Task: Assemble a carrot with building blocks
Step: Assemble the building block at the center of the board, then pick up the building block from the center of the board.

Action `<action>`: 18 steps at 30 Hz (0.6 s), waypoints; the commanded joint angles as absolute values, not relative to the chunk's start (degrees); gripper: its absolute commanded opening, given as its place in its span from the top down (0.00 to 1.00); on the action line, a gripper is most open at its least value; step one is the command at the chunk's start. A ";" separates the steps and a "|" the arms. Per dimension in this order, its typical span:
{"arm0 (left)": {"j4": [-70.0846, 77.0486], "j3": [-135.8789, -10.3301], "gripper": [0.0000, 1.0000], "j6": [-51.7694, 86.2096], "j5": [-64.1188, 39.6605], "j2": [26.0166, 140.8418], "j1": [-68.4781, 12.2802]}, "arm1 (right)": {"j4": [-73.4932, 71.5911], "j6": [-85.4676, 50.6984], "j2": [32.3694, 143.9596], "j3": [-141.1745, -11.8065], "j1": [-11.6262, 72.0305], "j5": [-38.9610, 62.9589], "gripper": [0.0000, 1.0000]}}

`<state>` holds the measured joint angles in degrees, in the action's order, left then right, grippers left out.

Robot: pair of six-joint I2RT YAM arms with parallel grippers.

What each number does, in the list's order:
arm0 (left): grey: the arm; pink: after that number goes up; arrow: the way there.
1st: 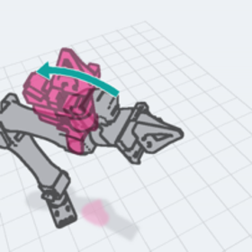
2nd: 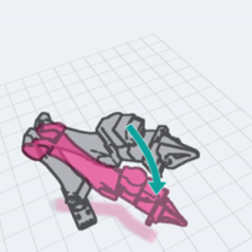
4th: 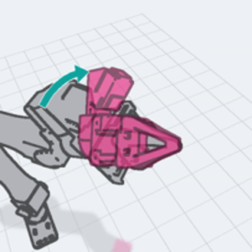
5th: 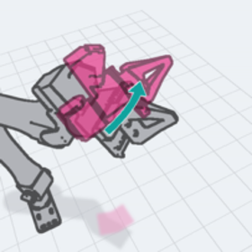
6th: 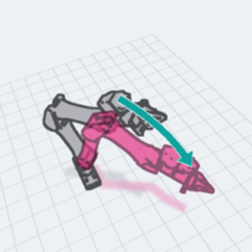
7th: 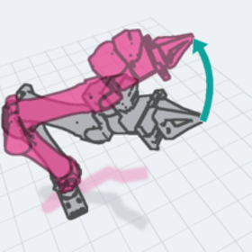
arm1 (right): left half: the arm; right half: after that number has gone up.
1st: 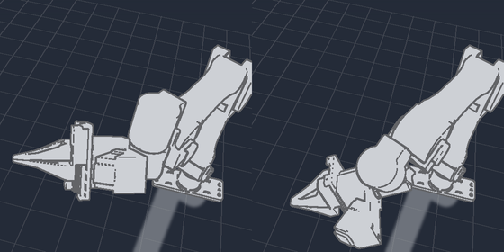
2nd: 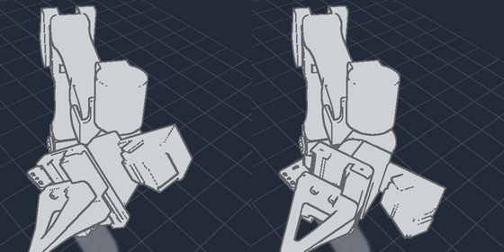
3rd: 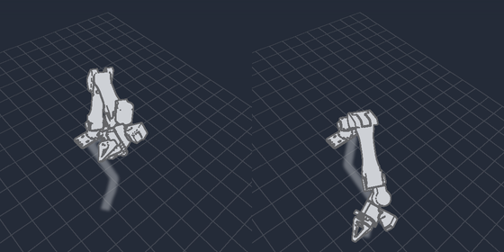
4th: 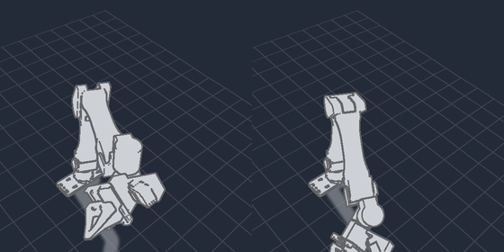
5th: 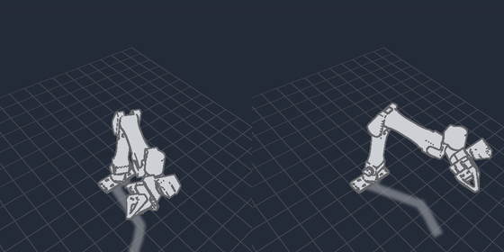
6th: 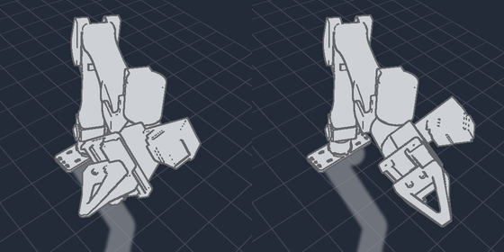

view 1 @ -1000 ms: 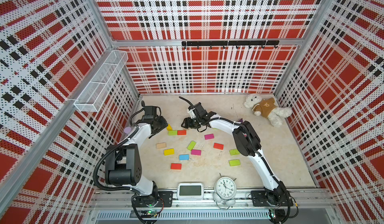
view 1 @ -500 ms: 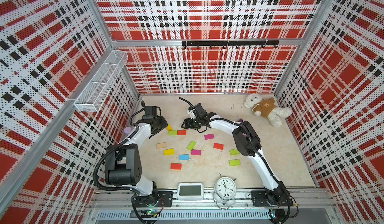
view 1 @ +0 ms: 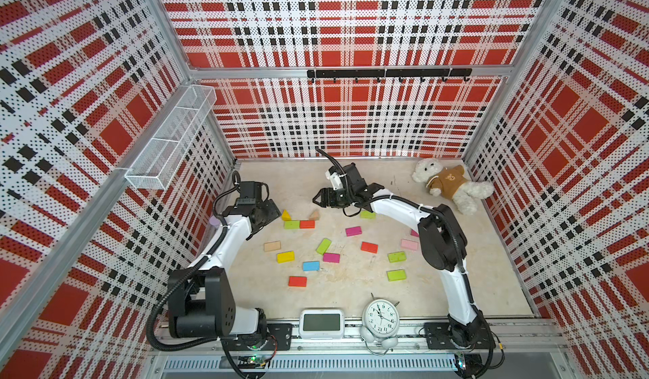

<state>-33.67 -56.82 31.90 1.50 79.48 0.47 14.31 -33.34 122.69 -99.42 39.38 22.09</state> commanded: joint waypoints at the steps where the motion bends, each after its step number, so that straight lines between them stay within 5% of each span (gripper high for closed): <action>1: -40.18 -55.31 0.28 30.43 6.66 77.47 -2.03 | 9.63 -32.79 118.50 -94.98 38.44 24.32 0.32; 18: -41.22 -52.72 0.26 22.32 8.30 89.48 -4.20 | 4.56 -33.48 114.17 -85.35 35.86 30.19 0.32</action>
<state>-41.15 -53.41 23.66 8.62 87.92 -3.97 8.71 -33.06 116.81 -85.60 35.97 28.71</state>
